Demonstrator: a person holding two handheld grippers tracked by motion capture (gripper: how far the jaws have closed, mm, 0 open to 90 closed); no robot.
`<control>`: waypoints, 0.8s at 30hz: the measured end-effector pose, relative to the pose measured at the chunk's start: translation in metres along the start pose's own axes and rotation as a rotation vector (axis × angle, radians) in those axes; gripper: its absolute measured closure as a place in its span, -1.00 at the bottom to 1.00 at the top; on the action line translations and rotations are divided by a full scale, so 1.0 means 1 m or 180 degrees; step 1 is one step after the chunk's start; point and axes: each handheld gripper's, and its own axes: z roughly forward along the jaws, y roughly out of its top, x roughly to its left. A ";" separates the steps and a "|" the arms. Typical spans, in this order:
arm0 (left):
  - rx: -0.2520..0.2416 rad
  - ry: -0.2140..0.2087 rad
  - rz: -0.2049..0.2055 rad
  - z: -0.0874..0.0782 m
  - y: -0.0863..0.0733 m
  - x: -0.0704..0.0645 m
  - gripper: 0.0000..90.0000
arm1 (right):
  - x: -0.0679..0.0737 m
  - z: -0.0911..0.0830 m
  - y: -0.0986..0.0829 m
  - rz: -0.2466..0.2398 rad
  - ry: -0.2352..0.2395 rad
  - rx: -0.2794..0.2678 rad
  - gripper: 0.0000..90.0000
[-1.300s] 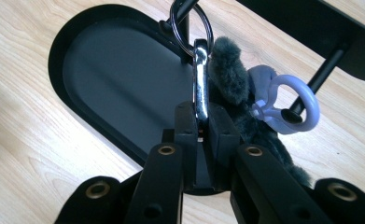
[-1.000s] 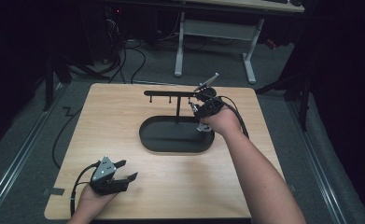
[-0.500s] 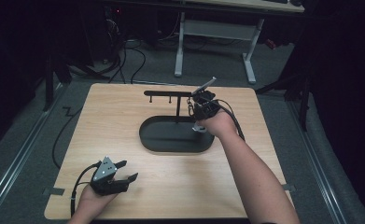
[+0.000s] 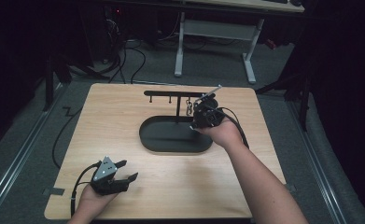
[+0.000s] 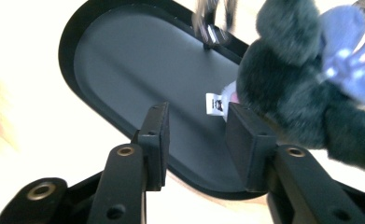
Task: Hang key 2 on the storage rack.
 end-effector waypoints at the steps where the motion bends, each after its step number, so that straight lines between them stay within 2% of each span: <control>1: -0.0012 0.0004 -0.0002 0.000 0.000 0.000 -0.26 | 0.002 -0.001 -0.005 -0.0003 -0.0011 -0.0026 0.33; 4: 0.0005 -0.0006 0.0014 0.000 0.000 -0.001 -0.26 | 0.002 -0.001 -0.018 -0.0016 0.0023 -0.0121 0.29; 5: 0.0006 -0.0006 0.0019 0.001 0.001 -0.001 -0.26 | 0.002 0.000 -0.023 -0.0093 -0.0008 -0.0163 0.29; 11: 0.0017 -0.0012 0.0007 0.003 0.000 -0.001 -0.26 | 0.003 0.008 -0.060 -0.0129 -0.0125 -0.0386 0.27; 13: 0.0018 -0.0012 0.0000 0.003 -0.001 -0.001 -0.26 | 0.003 0.011 -0.074 -0.0099 -0.0113 -0.0494 0.25; 16: 0.0021 -0.0019 -0.0008 0.002 -0.002 -0.002 -0.26 | 0.002 0.015 -0.094 -0.0117 -0.0219 -0.0603 0.17; 18: 0.0007 -0.0022 -0.0015 0.002 -0.001 -0.002 -0.26 | 0.001 0.018 -0.109 -0.0109 -0.0234 -0.0660 0.07; 20: -0.0024 -0.0040 -0.0055 0.003 0.001 -0.003 -0.26 | 0.000 0.020 -0.126 -0.0044 -0.0250 -0.0776 0.00; 22: -0.0041 -0.0088 -0.0093 0.003 0.002 -0.004 -0.26 | 0.001 0.020 -0.140 -0.0045 -0.0310 -0.0865 -0.08; 24: -0.0045 -0.0095 -0.0097 0.004 0.002 -0.005 -0.26 | 0.000 0.020 -0.153 -0.0003 -0.0280 -0.0985 -0.11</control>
